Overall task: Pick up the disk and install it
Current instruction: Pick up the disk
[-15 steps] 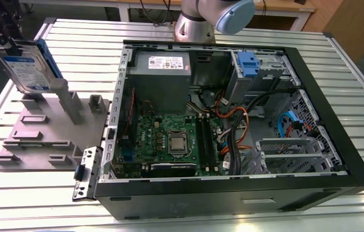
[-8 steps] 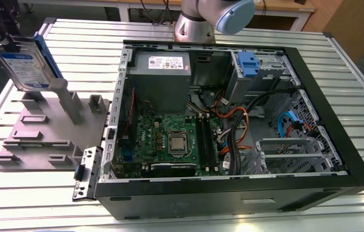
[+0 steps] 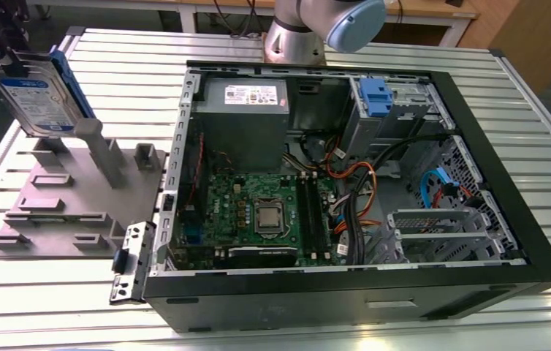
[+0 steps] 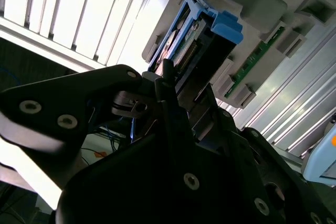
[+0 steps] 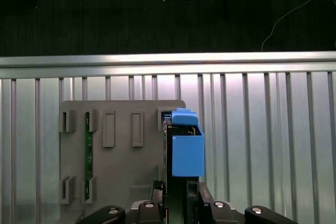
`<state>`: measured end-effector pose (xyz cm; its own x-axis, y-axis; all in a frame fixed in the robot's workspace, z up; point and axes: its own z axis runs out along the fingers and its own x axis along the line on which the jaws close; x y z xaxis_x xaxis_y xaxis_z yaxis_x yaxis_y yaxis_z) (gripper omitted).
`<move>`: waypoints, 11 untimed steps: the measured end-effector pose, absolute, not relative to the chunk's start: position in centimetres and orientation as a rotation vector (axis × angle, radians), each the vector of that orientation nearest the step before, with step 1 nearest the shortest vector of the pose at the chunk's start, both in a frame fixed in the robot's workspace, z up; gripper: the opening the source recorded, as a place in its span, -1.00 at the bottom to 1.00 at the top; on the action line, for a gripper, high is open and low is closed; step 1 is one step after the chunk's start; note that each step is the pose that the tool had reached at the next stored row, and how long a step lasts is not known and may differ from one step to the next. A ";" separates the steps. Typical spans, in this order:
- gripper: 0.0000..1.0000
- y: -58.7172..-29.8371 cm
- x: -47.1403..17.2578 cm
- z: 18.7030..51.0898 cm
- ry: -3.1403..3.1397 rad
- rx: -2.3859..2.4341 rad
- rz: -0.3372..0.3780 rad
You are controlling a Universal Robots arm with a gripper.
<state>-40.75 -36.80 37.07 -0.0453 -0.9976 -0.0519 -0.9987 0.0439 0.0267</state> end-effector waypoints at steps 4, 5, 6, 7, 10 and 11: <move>-0.30 -36.8 -40.8 37.2 2.256 -2.158 0.087; -0.30 -36.8 -40.8 37.3 2.256 -2.158 0.087; -0.30 -36.8 -40.8 37.4 2.256 -2.158 0.087; -0.30 -36.8 -40.8 37.5 2.256 -2.158 0.087; -0.30 -36.8 -40.8 38.0 2.256 -2.158 0.087; -0.30 -36.8 -40.8 38.1 2.256 -2.158 0.087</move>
<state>-40.75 -36.81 38.13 -0.0453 -0.9976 -0.0518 -0.9987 0.0439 0.0273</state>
